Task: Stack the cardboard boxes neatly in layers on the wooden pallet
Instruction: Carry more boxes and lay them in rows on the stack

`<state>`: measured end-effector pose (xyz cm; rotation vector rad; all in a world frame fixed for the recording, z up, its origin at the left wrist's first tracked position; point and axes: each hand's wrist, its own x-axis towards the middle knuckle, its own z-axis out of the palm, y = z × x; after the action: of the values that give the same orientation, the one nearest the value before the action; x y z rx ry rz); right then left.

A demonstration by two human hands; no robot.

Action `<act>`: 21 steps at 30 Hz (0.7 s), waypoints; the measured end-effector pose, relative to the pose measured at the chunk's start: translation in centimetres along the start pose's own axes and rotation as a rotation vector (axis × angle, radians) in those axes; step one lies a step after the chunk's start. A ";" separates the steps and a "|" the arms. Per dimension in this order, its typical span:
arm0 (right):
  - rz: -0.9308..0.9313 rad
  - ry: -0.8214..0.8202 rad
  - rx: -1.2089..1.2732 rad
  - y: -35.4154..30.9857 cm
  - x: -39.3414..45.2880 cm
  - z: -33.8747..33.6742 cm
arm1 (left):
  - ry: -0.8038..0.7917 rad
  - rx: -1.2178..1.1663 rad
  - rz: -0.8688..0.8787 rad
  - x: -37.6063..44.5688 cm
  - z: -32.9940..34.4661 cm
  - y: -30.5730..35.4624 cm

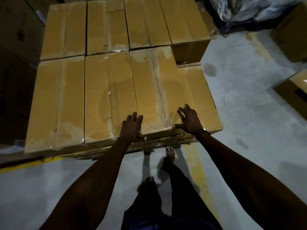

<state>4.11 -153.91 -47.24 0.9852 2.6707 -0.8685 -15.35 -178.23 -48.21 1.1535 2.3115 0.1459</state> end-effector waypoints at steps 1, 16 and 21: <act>0.007 0.042 0.034 -0.2 -1.1 -1.0 | 0.012 -0.046 -0.007 -0.4 -0.6 0.7; 0.251 0.563 0.354 9.7 -20.0 -13.7 | 0.225 -0.644 0.170 -5.3 -5.7 23.6; 0.375 0.752 0.494 18.8 -25.5 -17.3 | 0.158 -0.686 0.290 -3.2 -3.8 35.7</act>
<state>36.45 -146.26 -33.19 2.2225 2.6634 -1.2901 9.47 -157.78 -31.91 1.1130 1.9417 1.0756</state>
